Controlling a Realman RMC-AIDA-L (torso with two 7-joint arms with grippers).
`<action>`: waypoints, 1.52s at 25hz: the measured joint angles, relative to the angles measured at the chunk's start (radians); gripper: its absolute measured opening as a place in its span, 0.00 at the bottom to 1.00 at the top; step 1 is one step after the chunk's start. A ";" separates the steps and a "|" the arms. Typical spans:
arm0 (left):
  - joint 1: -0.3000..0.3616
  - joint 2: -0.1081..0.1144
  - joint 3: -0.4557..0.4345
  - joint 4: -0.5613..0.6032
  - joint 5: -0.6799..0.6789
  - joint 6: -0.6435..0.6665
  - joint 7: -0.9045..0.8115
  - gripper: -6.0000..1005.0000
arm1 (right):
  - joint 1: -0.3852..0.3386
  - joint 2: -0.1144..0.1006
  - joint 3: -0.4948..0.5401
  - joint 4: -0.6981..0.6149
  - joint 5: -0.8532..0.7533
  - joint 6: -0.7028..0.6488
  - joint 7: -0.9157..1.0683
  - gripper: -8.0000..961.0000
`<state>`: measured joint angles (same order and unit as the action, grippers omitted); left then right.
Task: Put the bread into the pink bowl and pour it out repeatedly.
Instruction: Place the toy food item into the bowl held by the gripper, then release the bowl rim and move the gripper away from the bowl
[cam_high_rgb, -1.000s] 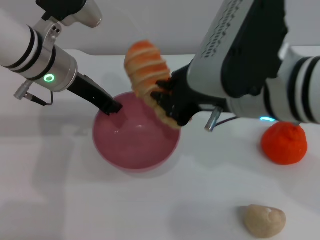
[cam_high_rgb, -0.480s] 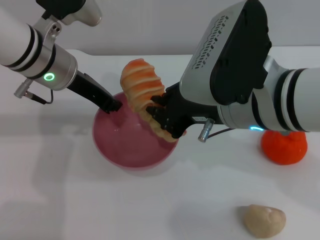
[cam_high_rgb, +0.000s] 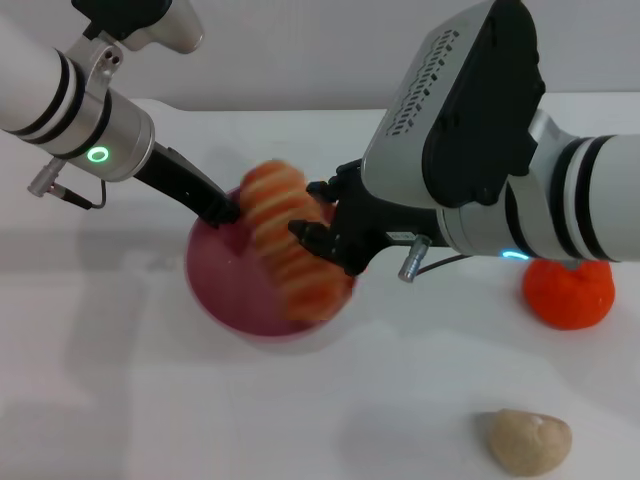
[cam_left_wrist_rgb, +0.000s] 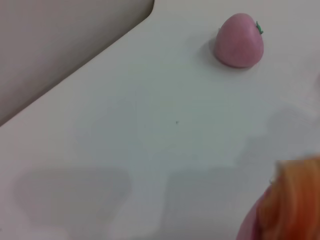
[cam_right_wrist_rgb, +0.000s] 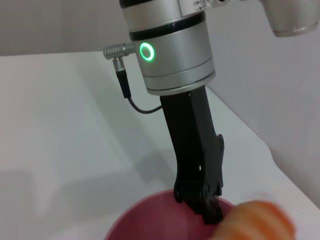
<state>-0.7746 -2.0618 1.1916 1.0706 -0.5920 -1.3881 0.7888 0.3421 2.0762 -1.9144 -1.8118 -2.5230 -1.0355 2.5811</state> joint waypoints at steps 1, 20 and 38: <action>0.000 0.000 0.000 0.000 0.000 0.000 0.000 0.11 | 0.000 0.000 0.001 0.000 0.000 0.000 0.000 0.32; 0.010 -0.002 0.002 -0.001 0.000 0.002 0.002 0.11 | -0.110 -0.001 0.043 -0.019 -0.033 0.231 -0.010 0.39; 0.020 -0.001 0.043 -0.004 -0.037 0.005 0.000 0.11 | -0.397 -0.005 0.011 0.162 0.077 1.129 0.010 0.39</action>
<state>-0.7547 -2.0625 1.2344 1.0671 -0.6286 -1.3835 0.7892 -0.0547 2.0709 -1.9035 -1.6497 -2.4464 0.0932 2.5908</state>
